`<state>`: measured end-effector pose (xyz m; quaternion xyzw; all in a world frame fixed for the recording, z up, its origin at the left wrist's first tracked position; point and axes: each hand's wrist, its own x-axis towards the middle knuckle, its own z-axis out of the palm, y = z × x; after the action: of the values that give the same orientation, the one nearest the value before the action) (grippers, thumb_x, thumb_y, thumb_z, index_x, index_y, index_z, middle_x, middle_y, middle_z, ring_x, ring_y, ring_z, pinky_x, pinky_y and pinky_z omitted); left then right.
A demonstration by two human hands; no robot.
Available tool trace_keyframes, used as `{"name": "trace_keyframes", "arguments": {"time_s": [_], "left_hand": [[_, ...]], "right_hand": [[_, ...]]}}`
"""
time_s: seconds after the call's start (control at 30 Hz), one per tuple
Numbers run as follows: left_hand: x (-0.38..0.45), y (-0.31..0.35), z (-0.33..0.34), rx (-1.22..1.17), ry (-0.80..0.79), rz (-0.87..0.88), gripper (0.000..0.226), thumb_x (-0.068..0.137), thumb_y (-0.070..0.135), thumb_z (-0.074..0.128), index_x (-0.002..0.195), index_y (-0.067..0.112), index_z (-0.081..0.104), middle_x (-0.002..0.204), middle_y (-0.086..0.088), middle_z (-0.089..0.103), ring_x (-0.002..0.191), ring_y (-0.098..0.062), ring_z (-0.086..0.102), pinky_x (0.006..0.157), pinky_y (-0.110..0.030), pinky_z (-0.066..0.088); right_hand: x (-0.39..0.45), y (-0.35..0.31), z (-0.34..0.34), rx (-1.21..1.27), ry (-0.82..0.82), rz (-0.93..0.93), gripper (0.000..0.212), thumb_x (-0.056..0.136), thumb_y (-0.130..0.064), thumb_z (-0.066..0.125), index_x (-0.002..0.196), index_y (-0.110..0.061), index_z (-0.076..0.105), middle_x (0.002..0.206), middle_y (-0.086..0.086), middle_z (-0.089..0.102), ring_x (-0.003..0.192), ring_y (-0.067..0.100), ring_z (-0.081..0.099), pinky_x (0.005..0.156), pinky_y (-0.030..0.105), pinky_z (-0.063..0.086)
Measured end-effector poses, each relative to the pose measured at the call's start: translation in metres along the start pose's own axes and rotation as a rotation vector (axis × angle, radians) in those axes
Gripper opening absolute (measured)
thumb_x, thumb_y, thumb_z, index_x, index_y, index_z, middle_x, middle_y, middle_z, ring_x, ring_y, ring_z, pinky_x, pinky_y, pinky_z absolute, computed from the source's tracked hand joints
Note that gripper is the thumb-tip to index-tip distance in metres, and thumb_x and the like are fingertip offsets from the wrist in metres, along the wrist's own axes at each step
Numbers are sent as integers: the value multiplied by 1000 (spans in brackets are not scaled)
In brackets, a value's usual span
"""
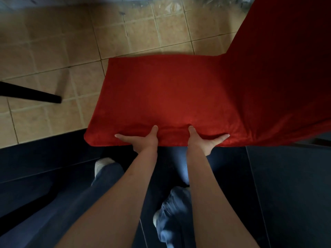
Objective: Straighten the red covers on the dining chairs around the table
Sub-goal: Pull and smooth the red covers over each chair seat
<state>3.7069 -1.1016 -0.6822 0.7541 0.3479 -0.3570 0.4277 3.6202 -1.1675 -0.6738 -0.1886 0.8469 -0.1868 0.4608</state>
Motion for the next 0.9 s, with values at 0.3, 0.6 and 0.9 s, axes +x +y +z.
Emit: {"name": "trace_keyframes", "arguments": {"time_s": [0.3, 0.6, 0.9], "left_hand": [[-14, 9, -36, 6, 99, 34, 133, 72, 35, 84, 144, 40, -29, 136, -15, 49, 115, -26, 56, 89, -30, 40], [-30, -4, -34, -17, 46, 141, 136, 63, 35, 89, 147, 47, -17, 148, -9, 40, 122, -23, 54, 107, -41, 43], [-20, -16, -37, 21, 49, 193, 134, 64, 32, 89, 148, 44, -16, 152, -4, 34, 126, -18, 47, 95, -23, 31]], "right_hand": [[-37, 4, -3, -84, -25, -77, 125, 70, -30, 86, 148, -51, -10, 103, 2, 51, 79, 15, 55, 87, 33, 48], [-36, 5, -22, -203, -174, -192, 119, 66, -41, 86, 145, -57, -1, 134, 6, 53, 96, 14, 55, 89, 27, 44], [-22, 17, -38, -305, -238, -255, 123, 64, -38, 88, 149, -51, 0, 142, 0, 48, 102, 8, 48, 91, 23, 37]]}}
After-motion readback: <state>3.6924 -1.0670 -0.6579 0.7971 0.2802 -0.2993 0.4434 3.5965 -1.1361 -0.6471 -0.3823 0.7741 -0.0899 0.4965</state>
